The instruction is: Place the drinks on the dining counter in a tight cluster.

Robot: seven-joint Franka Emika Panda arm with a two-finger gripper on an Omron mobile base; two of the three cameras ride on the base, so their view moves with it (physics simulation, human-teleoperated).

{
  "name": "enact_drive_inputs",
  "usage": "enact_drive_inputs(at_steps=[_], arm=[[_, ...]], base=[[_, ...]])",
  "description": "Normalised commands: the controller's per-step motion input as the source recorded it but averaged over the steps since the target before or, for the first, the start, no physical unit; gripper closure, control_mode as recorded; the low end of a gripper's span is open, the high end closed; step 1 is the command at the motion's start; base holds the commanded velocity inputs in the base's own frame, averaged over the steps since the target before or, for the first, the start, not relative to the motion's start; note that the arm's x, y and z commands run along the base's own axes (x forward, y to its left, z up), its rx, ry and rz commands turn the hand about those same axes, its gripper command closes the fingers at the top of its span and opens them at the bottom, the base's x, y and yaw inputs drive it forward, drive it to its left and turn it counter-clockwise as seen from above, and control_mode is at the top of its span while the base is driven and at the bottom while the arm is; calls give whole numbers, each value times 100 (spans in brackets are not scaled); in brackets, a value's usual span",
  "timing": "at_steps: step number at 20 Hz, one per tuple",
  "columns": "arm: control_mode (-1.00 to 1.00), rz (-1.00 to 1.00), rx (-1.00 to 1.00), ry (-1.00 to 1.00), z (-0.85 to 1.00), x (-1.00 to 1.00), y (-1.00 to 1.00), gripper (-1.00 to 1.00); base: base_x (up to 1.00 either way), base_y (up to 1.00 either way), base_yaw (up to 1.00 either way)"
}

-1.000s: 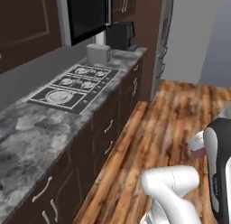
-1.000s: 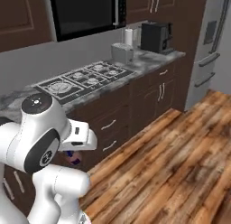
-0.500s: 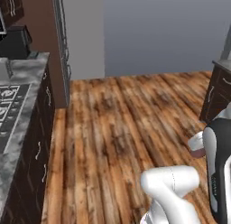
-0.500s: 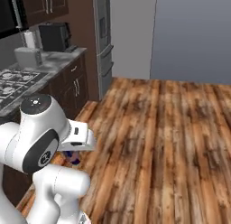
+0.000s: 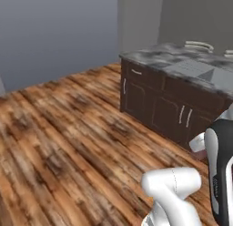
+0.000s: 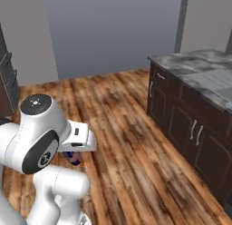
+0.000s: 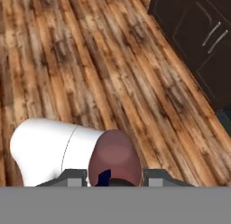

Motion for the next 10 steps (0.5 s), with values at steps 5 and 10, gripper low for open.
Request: enact_drive_inputs(at_steps=[5, 10], arm=[[100, 0, 0, 0, 0, 0, 0, 100], [100, 0, 0, 0, 0, 0, 0, 100]], base=[[0, -17, -81], [0, -19, -79]])
